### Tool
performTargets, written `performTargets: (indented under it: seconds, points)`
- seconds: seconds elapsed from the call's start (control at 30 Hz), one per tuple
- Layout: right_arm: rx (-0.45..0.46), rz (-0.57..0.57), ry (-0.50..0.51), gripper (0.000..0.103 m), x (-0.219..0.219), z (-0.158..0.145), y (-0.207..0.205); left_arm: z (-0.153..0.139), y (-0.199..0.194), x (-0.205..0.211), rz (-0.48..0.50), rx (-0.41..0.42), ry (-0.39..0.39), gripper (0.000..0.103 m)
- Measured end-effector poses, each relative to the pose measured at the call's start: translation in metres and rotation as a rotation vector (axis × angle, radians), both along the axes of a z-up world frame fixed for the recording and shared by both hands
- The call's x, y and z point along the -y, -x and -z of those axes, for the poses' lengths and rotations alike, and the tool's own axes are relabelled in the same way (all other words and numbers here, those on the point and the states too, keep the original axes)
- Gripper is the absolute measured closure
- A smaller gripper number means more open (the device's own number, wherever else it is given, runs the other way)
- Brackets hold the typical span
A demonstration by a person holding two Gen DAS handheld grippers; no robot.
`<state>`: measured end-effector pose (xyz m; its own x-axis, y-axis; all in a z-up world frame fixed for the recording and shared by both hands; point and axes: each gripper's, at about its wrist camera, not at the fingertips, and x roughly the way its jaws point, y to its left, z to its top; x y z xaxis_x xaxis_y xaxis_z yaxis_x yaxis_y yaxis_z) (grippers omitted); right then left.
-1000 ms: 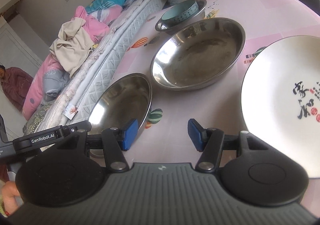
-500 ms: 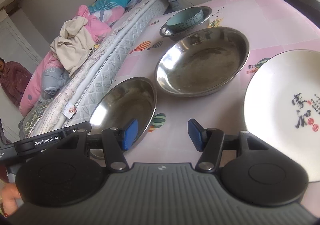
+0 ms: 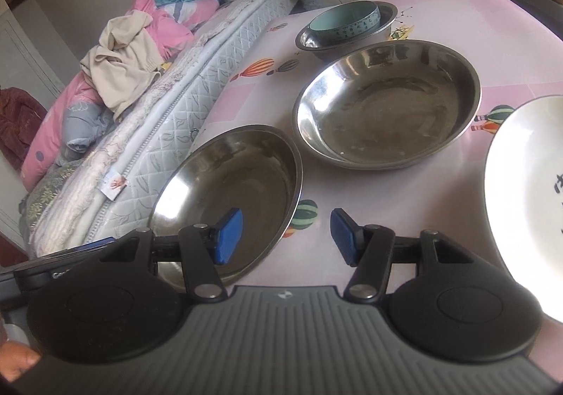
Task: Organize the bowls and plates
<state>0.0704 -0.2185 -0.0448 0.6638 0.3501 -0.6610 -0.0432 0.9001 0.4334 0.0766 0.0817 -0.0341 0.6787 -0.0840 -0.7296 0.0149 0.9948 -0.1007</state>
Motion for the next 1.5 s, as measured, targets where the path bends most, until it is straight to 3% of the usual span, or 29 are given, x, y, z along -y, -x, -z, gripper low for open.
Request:
performTargets:
  seconds: [0.2,0.4,0.67,0.77,1.1,1.5]
  points:
    - [0.007,0.010,0.076,0.048,-0.015,0.008,-0.017,0.011,-0.008,-0.001,0.016,-0.025,0.018,0.034]
    - [-0.005,0.020,0.103,0.056,-0.025,0.018,-0.026,0.018,-0.013,-0.002,0.030,-0.042,0.044,0.053]
    - [-0.020,0.038,0.095,0.084,-0.028,0.027,-0.032,0.024,-0.019,-0.005,0.018,-0.069,0.043,0.081]
    - [-0.023,0.032,0.097,0.092,-0.030,0.029,-0.033,0.026,-0.021,-0.008,0.014,-0.080,0.052,0.084]
    - [-0.014,0.018,0.143,0.092,-0.035,0.027,-0.030,0.025,-0.016,-0.009,0.025,-0.084,0.082,0.084]
    - [-0.023,0.003,0.151,0.091,-0.024,0.020,0.000,0.020,0.007,-0.007,0.128,-0.128,0.096,0.083]
